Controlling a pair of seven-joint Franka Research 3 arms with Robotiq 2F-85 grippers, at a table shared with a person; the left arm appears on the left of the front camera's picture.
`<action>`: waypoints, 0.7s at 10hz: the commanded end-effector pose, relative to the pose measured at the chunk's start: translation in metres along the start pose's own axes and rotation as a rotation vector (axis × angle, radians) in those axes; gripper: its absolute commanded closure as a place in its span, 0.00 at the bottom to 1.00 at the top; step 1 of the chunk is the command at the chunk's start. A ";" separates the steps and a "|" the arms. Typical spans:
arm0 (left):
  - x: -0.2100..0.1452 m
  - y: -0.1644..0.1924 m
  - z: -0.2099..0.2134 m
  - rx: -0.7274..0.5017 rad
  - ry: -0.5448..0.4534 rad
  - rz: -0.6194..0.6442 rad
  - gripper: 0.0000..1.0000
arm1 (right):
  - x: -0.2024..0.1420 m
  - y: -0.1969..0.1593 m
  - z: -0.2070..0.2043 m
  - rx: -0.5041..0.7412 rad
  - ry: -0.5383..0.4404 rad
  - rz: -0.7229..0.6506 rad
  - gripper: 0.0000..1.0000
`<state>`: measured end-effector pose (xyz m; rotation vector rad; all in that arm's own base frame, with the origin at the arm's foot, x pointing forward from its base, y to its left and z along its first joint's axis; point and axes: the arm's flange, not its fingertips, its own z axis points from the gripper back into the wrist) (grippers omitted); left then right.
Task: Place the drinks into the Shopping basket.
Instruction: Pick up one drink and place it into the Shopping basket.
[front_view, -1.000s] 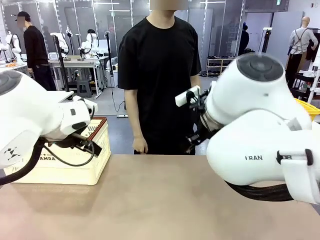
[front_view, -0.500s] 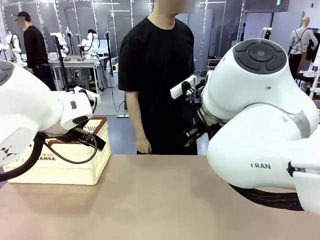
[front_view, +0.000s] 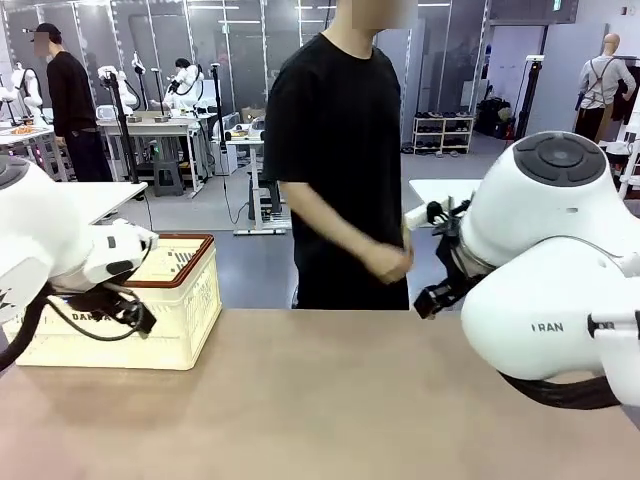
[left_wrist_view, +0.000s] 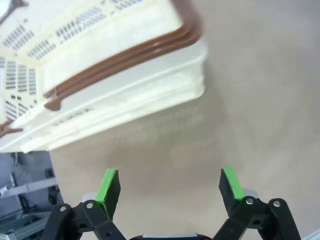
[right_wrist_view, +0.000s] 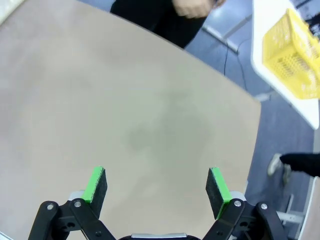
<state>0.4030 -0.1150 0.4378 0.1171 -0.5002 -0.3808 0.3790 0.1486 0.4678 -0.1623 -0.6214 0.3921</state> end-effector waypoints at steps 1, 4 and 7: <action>-0.087 0.008 -0.014 0.001 0.029 0.033 0.00 | -0.045 -0.009 -0.026 0.021 0.060 -0.132 0.00; -0.102 0.025 -0.038 0.006 0.077 0.108 0.00 | -0.067 -0.021 -0.049 0.044 0.125 -0.201 0.00; -0.100 0.027 -0.041 -0.006 0.061 0.100 0.00 | -0.072 -0.020 -0.051 0.049 0.135 -0.259 0.00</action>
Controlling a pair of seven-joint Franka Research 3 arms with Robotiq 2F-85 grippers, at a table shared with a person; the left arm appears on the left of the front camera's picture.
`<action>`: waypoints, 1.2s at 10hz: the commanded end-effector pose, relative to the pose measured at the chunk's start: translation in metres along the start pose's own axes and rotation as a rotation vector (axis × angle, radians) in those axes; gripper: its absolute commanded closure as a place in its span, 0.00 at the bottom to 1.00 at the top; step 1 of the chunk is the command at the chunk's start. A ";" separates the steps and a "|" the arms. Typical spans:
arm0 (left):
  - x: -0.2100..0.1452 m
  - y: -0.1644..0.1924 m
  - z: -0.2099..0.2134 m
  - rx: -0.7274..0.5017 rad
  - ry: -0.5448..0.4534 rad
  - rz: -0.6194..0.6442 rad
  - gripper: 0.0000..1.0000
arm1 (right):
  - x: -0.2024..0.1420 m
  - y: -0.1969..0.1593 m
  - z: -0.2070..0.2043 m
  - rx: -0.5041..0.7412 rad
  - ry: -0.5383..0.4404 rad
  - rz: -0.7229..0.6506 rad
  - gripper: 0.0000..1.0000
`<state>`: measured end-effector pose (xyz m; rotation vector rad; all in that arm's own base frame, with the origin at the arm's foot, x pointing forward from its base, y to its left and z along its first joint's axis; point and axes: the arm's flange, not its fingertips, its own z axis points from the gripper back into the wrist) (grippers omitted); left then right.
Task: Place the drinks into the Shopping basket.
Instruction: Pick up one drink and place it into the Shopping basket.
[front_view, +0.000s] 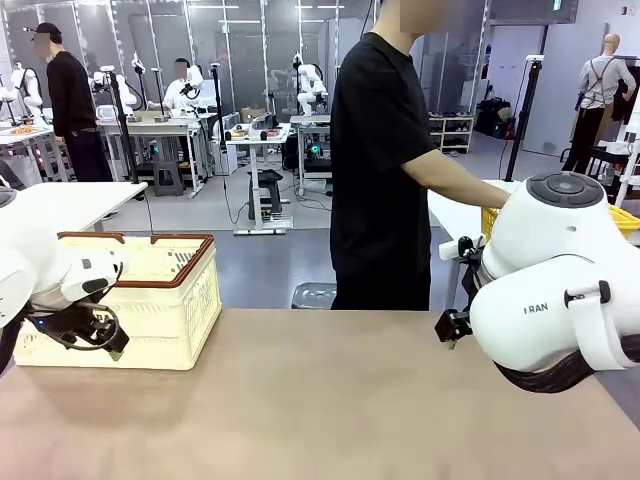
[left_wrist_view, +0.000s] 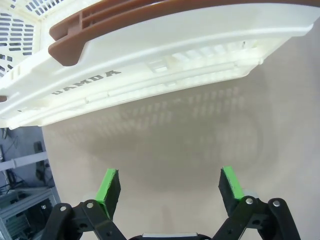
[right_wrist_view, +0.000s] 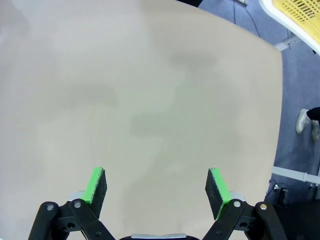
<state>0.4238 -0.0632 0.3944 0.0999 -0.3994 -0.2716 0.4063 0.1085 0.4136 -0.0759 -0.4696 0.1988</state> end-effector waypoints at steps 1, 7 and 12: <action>0.000 0.000 0.002 0.001 0.004 0.000 0.00 | 0.000 0.000 0.000 -0.003 0.000 0.018 0.00; 0.000 0.000 0.002 0.001 0.004 0.000 0.00 | 0.000 0.000 0.000 -0.003 0.000 0.018 0.00; 0.000 0.000 0.002 0.001 0.004 0.000 0.00 | 0.000 0.000 0.000 -0.003 0.000 0.018 0.00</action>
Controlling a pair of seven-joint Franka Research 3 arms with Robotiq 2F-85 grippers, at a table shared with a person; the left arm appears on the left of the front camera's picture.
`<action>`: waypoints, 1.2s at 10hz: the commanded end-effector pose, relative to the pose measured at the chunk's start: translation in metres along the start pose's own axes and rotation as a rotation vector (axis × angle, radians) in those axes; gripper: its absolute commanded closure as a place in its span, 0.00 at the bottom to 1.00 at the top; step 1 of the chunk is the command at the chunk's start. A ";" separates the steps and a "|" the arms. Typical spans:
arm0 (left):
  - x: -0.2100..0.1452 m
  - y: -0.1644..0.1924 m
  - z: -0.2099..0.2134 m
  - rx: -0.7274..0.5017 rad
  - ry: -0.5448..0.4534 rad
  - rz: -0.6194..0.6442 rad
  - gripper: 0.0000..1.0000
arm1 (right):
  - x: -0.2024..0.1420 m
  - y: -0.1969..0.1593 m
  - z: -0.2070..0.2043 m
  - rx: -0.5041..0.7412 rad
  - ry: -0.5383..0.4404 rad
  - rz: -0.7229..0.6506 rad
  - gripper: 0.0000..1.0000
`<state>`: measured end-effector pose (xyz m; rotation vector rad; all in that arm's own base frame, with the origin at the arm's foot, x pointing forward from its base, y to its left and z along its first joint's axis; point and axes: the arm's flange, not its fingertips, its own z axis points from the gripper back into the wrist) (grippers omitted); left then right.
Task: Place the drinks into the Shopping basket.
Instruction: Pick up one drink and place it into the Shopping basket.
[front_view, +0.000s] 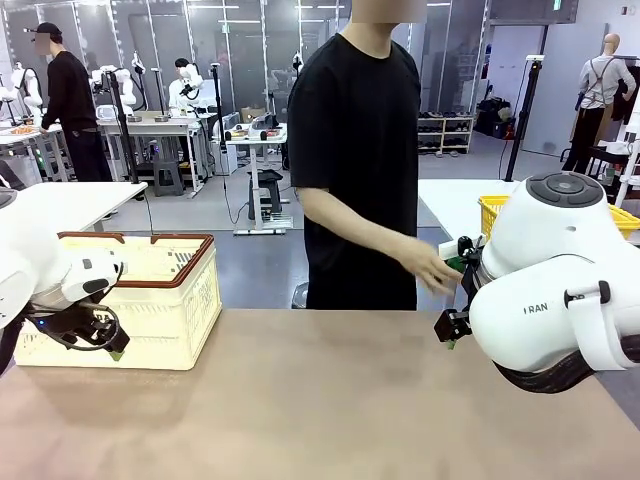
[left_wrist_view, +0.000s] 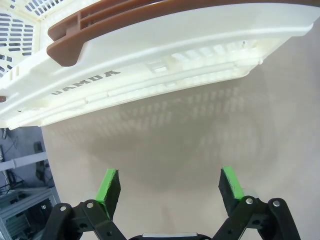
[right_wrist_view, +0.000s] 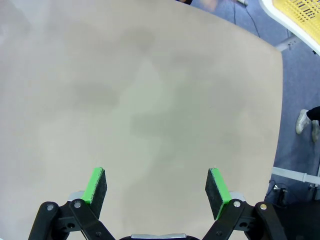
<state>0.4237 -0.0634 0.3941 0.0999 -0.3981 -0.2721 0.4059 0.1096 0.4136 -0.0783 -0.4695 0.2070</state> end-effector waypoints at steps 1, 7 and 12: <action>0.000 0.000 0.002 0.002 0.003 0.001 0.00 | 0.000 -0.001 0.000 -0.003 0.000 0.009 0.00; 0.000 0.000 0.002 0.002 0.003 0.001 0.00 | 0.000 -0.001 0.000 -0.003 0.000 0.009 0.00; 0.000 0.000 0.002 0.002 0.003 0.001 0.00 | 0.000 0.000 0.000 0.000 0.000 0.000 0.00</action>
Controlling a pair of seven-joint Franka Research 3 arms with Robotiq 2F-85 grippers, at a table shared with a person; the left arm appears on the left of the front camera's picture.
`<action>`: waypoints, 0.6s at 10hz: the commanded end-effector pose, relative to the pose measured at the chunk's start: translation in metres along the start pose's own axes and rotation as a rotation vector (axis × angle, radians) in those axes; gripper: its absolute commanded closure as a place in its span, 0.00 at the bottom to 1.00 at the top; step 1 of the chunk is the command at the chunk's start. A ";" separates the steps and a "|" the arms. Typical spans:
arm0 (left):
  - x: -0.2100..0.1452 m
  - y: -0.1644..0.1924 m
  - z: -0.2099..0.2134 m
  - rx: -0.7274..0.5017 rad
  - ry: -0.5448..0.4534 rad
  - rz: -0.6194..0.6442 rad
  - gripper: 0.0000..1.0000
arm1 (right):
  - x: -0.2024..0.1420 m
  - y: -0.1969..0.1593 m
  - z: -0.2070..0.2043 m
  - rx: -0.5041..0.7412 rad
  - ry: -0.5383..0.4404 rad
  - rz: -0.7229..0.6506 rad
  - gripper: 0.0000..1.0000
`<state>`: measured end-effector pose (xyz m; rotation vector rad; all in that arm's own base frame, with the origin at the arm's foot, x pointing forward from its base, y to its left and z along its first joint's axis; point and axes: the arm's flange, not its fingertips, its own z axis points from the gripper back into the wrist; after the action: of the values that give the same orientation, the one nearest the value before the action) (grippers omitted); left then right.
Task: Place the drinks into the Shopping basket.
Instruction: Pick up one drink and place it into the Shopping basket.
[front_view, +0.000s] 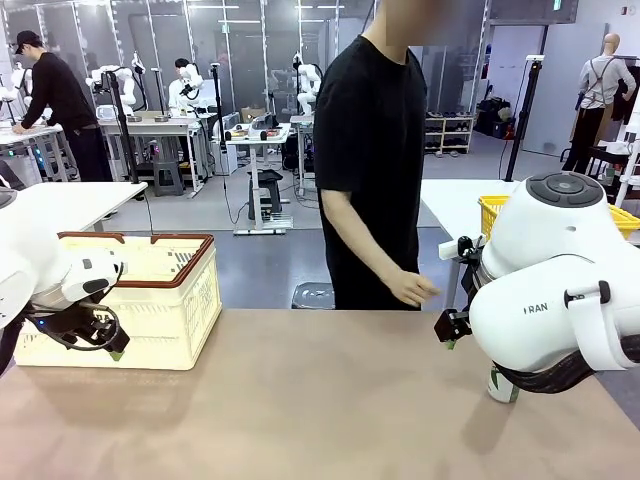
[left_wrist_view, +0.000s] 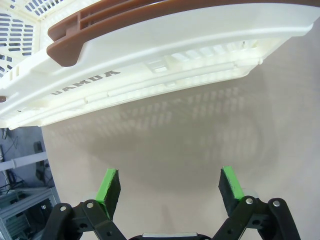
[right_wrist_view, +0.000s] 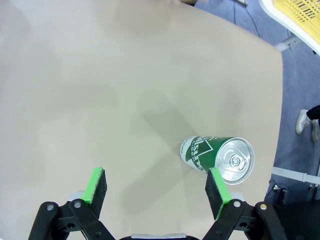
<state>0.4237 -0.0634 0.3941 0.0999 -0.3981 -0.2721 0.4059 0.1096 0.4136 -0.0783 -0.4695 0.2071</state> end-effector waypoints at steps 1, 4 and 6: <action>0.000 0.000 0.002 0.002 0.003 0.001 0.00 | 0.001 0.001 0.002 -0.043 0.007 -0.007 0.00; 0.000 0.000 0.002 0.002 0.003 0.001 0.00 | 0.008 -0.009 0.013 -0.125 0.022 0.053 0.00; 0.000 0.000 0.002 0.002 0.003 0.001 0.00 | 0.015 -0.034 0.016 -0.121 0.049 0.036 0.00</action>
<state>0.4237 -0.0635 0.3942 0.0998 -0.3982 -0.2723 0.4111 0.0871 0.4355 -0.1950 -0.4487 0.2277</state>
